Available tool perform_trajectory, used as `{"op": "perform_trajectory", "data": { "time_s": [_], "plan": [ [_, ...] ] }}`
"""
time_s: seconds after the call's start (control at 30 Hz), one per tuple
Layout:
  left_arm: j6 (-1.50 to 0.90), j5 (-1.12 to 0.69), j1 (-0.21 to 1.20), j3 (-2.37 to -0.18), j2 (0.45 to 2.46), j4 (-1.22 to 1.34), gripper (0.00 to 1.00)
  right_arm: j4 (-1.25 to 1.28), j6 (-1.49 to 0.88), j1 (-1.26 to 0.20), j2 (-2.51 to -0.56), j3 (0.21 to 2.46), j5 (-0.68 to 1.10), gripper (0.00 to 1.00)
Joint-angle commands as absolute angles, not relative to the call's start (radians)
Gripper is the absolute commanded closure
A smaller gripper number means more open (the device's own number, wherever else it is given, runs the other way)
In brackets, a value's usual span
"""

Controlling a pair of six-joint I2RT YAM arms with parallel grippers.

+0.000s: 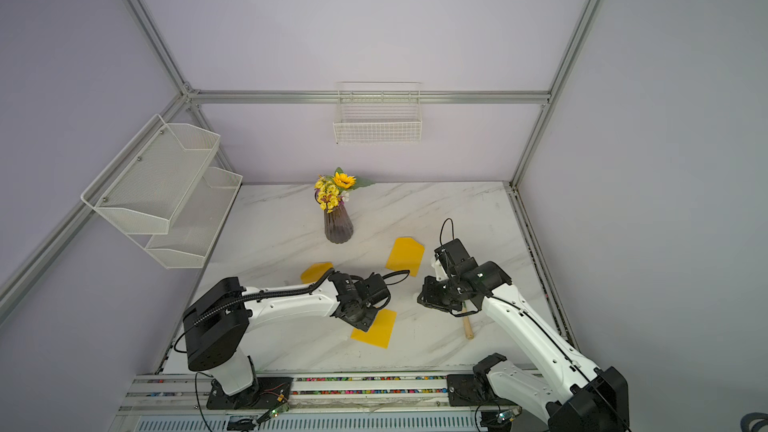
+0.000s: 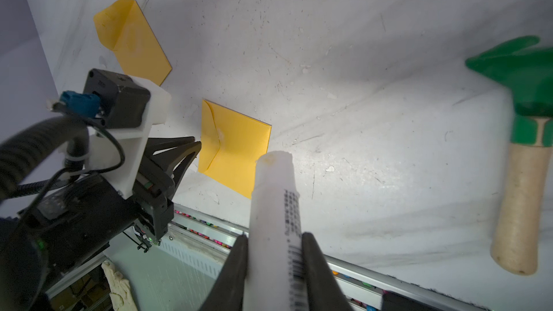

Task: Seal the envelope with a glue stick
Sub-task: Seal the envelope at the center of the board.

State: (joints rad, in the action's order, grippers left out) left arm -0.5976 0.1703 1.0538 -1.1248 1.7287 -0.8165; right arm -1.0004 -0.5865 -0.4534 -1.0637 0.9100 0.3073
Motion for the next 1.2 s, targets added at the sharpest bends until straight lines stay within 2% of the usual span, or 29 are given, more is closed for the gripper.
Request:
{"op": "perform_trajectory", "data": {
  "time_s": [0.0,0.23,0.87,1.17],
  "plan": [
    [-0.578,0.138,1.049,-1.117,1.707,-0.797,0.85,-1.012,-0.569,-0.446,-1.067,0.943,0.295,1.00],
    [-0.586,0.089,1.049,-1.096,1.740,-0.739,0.83,-1.017,-0.571,-0.447,-1.067,0.948,0.296,1.00],
    [-0.637,0.124,1.078,-1.050,1.864,-0.769,0.85,-1.017,-0.555,-0.445,-1.076,0.932,0.298,1.00],
    [-0.614,0.182,1.076,-1.082,1.679,-0.765,0.83,-1.022,-0.558,-0.444,-1.067,0.936,0.291,1.00]
  ]
}}
